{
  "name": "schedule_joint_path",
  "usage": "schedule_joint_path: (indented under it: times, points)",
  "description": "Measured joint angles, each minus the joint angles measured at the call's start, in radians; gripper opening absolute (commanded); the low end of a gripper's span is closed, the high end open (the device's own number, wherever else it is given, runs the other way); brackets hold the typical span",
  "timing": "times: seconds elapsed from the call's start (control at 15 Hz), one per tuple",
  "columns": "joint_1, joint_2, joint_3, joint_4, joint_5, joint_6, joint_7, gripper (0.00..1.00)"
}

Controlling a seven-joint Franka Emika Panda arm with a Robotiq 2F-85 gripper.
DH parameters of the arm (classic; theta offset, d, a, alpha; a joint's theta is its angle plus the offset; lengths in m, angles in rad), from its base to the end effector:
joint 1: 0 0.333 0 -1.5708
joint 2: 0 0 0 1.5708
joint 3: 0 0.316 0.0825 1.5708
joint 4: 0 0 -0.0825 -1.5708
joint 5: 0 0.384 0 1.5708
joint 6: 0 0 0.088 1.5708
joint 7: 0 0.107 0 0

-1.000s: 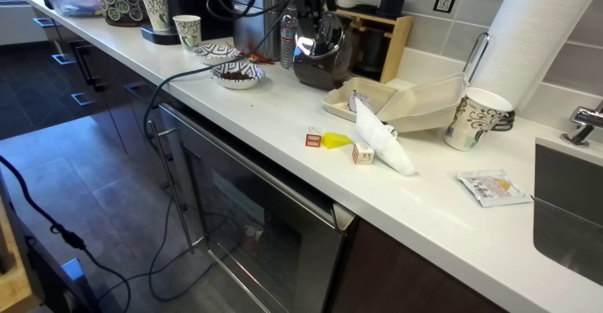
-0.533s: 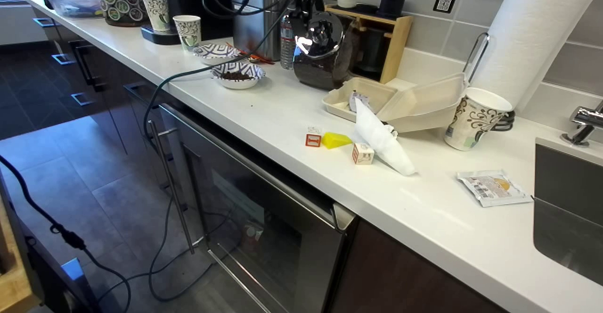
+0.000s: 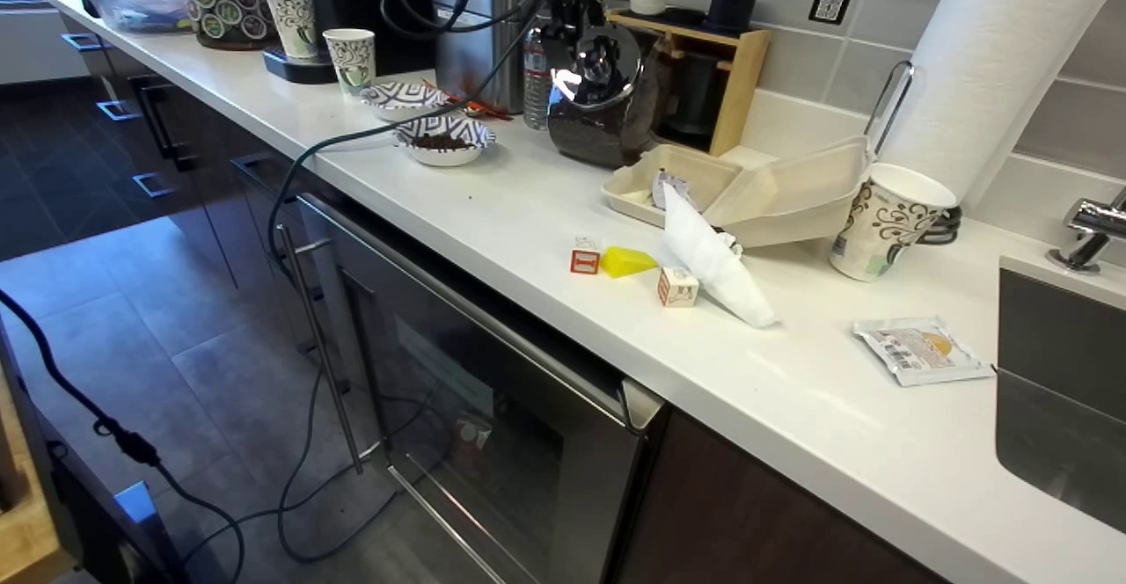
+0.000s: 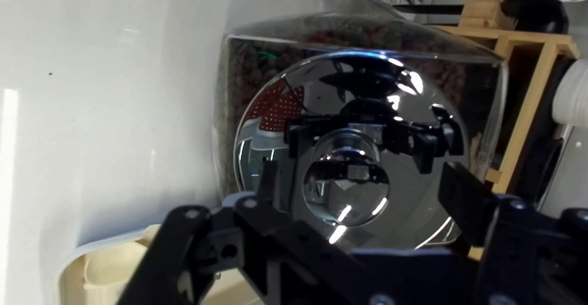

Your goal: Remove the silver lid from the glass coffee jug and put it on the counter

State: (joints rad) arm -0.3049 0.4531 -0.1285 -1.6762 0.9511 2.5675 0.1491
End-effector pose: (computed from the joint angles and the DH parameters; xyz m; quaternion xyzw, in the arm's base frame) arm 0.6380 -0.2962 0.3852 -0.7525 0.5486 -0.2426 0.2720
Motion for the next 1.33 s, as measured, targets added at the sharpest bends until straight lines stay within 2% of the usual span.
schedule_joint_path:
  times: [0.2, 0.27, 0.4, 0.47, 0.73, 0.87, 1.0, 1.13, 1.2, 1.27, 1.33]
  points:
    - [0.0, 0.014, 0.001, 0.006, 0.008, 0.024, 0.0, 0.82]
    - [0.0, 0.019, 0.001, 0.011, 0.013, 0.032, 0.0, 0.77]
    - [0.0, 0.028, 0.002, 0.022, 0.024, 0.041, 0.0, 0.53]
    - [0.0, 0.032, 0.002, 0.027, 0.029, 0.042, 0.0, 0.52]
    - [-0.004, 0.042, 0.0, 0.039, 0.04, 0.043, 0.0, 0.22]
    - [-0.008, 0.048, -0.001, 0.042, 0.041, 0.046, 0.0, 0.17]
    - [-0.01, 0.051, -0.003, 0.046, 0.041, 0.053, 0.0, 0.01]
    - [-0.012, 0.054, -0.004, 0.051, 0.041, 0.06, 0.001, 0.0]
    - [-0.013, 0.055, -0.004, 0.051, 0.042, 0.06, 0.001, 0.28]
    - [-0.015, 0.055, -0.004, 0.051, 0.043, 0.06, 0.001, 0.26]
    - [-0.017, 0.055, -0.004, 0.051, 0.043, 0.06, 0.001, 0.29]
